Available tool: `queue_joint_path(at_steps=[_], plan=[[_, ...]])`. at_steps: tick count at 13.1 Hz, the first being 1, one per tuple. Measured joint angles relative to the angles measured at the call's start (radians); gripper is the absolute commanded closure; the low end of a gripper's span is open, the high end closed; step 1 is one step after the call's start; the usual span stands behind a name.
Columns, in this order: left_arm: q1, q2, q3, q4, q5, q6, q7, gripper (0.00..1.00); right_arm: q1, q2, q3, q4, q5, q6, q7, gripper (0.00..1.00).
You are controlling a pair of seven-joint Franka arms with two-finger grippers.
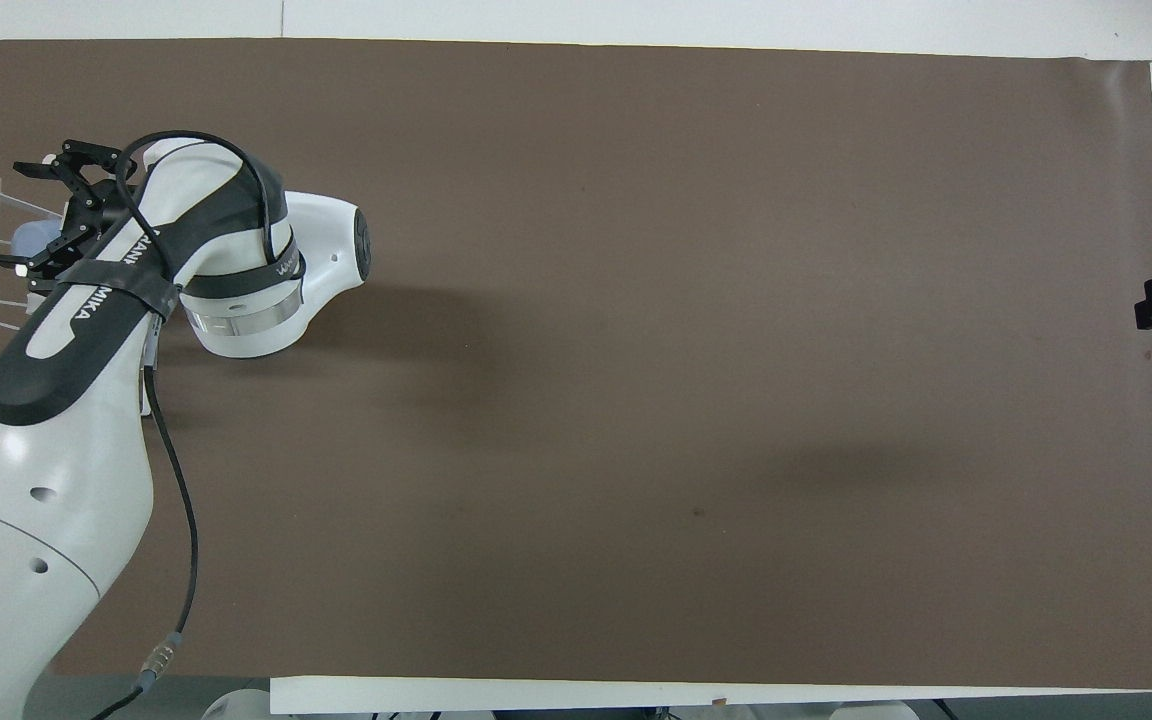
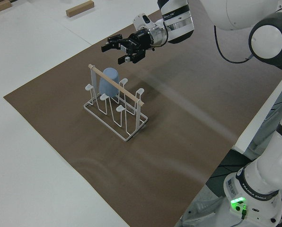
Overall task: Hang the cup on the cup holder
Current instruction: 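Lower the cup onto a rack peg with the left gripper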
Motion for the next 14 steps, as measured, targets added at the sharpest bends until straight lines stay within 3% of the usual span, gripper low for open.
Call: queue_joint_path(at_steps=[5, 10, 14], plan=[[-0.003, -0.062, -0.006, 0.131, -0.276, 0.065, 0.109, 0.00, 0.008, -0.001, 0.000, 0.000, 0.000, 0.000, 0.000, 0.00], [0.048, -0.276, 0.003, 0.138, -0.646, 0.088, 0.591, 0.00, 0.008, -0.002, 0.000, 0.000, 0.000, 0.000, 0.000, 0.00], [0.115, -0.323, 0.011, 0.135, -0.902, 0.148, 0.982, 0.00, 0.008, -0.002, 0.000, 0.000, 0.000, 0.000, 0.000, 0.00]])
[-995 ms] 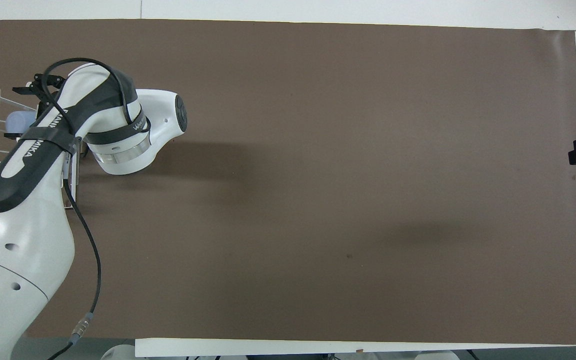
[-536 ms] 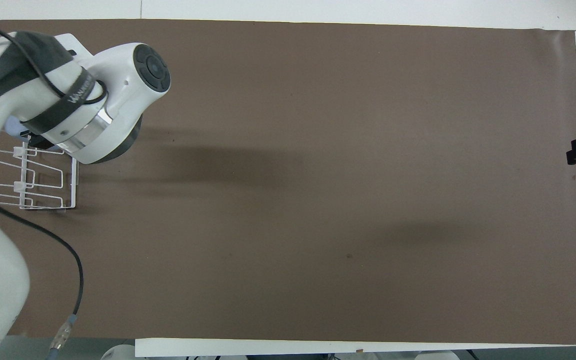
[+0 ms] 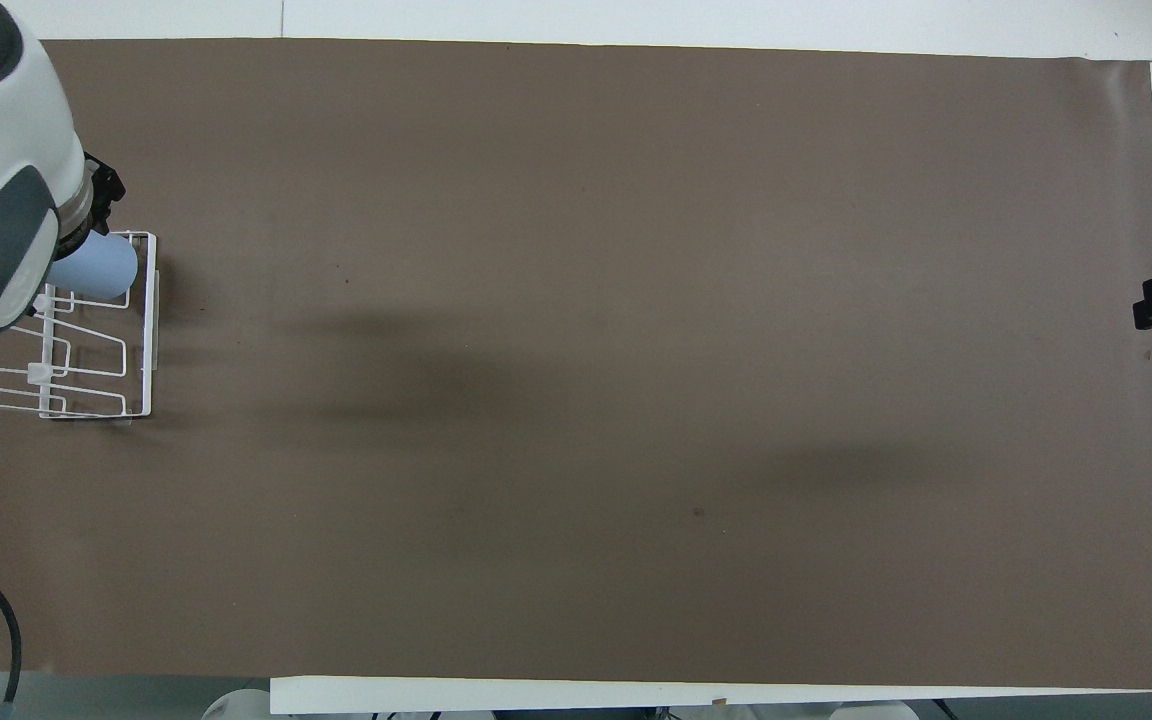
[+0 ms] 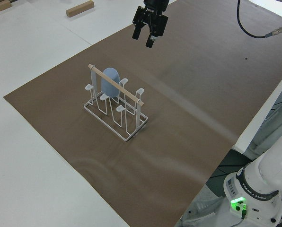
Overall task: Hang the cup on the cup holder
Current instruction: 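Lower the cup onto a rack peg with the left gripper, then open the left gripper and withdraw it from the hung cup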
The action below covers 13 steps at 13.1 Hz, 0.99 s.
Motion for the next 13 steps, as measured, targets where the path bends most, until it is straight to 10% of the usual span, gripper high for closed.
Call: queue_joint_path(at_steps=[13], plan=[[0.207, -0.094, 0.005, 0.060, -0.427, -0.027, 1.198, 0.00, 0.000, 0.000, 0.000, 0.000, 0.000, 0.000, 0.000, 0.00]])
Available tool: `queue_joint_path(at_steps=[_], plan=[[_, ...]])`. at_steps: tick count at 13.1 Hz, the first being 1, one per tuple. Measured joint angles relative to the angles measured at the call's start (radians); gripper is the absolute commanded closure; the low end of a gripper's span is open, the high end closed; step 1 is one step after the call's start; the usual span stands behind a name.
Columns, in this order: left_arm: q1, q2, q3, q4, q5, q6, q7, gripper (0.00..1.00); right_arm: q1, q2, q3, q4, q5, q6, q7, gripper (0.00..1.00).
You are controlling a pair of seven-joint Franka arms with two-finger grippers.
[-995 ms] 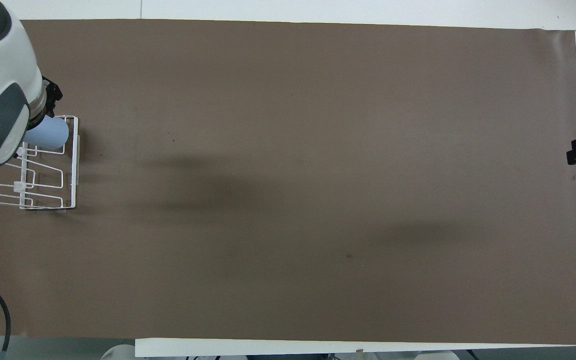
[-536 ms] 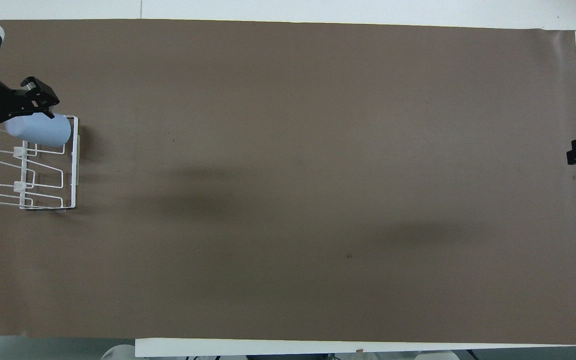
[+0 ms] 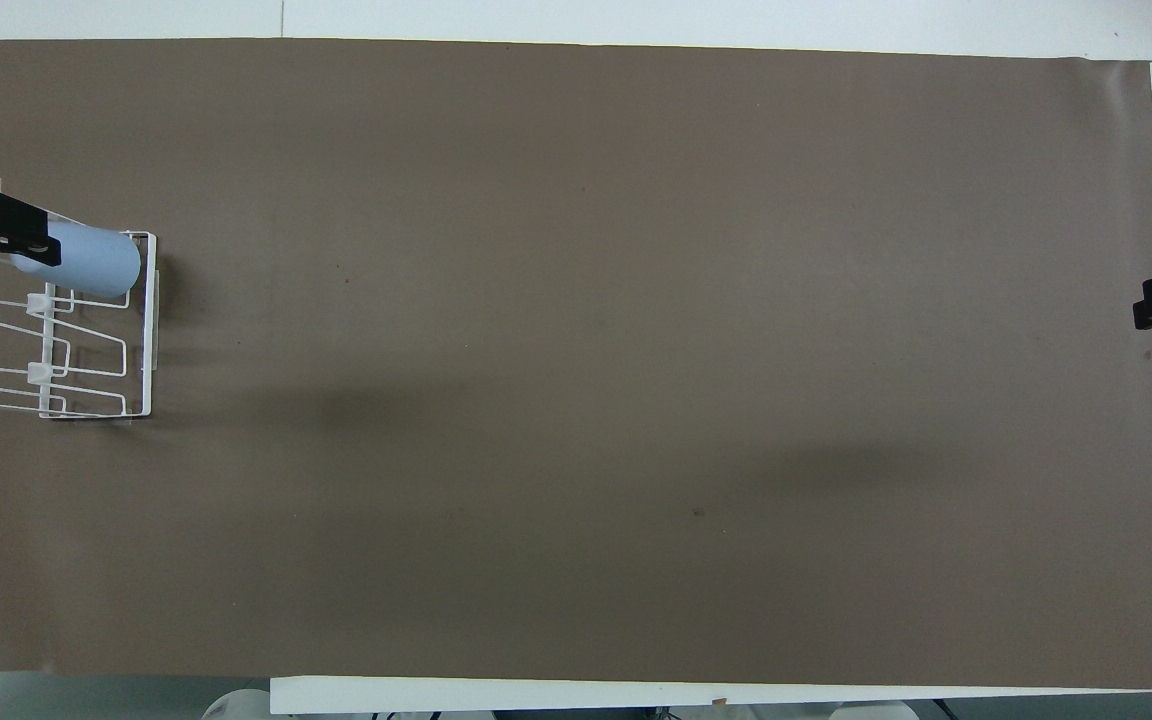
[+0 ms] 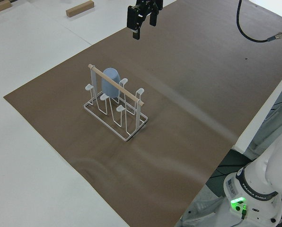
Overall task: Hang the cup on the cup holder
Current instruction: 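Open the left gripper and withdraw it from the hung cup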
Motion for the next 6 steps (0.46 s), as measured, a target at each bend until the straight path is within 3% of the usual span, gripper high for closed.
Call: queue_joint_path(at_steps=[6], plan=[[-0.004, 0.010, -0.007, 0.025, 0.064, -0.057, 0.087, 0.00, 0.000, 0.000, 0.000, 0.000, 0.000, 0.000, 0.000, 0.00]])
